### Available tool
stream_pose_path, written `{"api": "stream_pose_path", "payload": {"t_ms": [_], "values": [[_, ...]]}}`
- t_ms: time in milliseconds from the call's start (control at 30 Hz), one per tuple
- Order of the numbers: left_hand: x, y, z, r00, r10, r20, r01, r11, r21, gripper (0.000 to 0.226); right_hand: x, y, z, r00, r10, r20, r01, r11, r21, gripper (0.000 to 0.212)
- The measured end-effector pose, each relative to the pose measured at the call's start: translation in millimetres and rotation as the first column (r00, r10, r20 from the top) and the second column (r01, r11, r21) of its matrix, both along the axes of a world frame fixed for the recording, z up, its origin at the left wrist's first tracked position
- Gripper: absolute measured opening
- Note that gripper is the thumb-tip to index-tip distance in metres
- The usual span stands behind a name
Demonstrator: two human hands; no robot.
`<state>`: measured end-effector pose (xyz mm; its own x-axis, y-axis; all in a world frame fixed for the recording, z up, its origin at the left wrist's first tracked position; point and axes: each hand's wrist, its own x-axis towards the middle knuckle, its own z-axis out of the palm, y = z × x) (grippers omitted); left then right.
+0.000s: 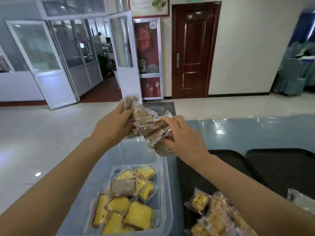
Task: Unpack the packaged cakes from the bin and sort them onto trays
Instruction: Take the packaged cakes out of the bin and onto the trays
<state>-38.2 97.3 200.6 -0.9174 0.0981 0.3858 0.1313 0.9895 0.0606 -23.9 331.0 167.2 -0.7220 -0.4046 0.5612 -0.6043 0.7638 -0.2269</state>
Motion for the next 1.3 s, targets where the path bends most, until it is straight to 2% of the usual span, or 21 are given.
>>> {"api": "stream_pose_path", "payload": {"t_ms": [133,300,500,633,800,933,1033,1167,1300], "values": [[-4,93,15,0.99,-0.111,-0.085,0.109,0.994,-0.028,0.043,13,86,7,0.998,-0.061,-0.034,0.057,0.993,-0.099,0.062],[1,233,-11,0.986,-0.167,-0.015,0.167,0.986,-0.009,0.047,35,218,-19,0.987,-0.145,-0.076,0.139,0.987,-0.074,0.067],[5,381,-93,0.943,-0.293,0.155,0.29,0.956,0.043,0.046,65,362,-83,0.95,-0.285,0.13,0.283,0.959,0.032,0.062],[10,454,-149,0.912,-0.317,0.261,0.321,0.947,0.028,0.048,85,436,-129,0.871,-0.385,0.304,0.358,0.923,0.143,0.059],[10,520,-201,0.846,-0.337,0.414,0.375,0.927,-0.012,0.048,106,510,-174,0.68,-0.562,0.47,0.513,0.824,0.242,0.059],[7,565,-234,0.779,-0.37,0.506,0.435,0.9,-0.01,0.05,113,548,-201,0.567,-0.6,0.565,0.591,0.774,0.228,0.063],[5,592,-252,0.74,-0.394,0.545,0.456,0.89,0.024,0.052,111,567,-221,0.502,-0.577,0.644,0.65,0.743,0.159,0.065],[4,621,-269,0.682,-0.431,0.591,0.492,0.868,0.066,0.06,106,585,-241,0.421,-0.516,0.746,0.735,0.676,0.053,0.086],[10,638,-295,0.576,-0.361,0.733,0.515,0.857,0.018,0.072,111,593,-263,0.427,-0.526,0.736,0.732,0.678,0.06,0.096]]}}
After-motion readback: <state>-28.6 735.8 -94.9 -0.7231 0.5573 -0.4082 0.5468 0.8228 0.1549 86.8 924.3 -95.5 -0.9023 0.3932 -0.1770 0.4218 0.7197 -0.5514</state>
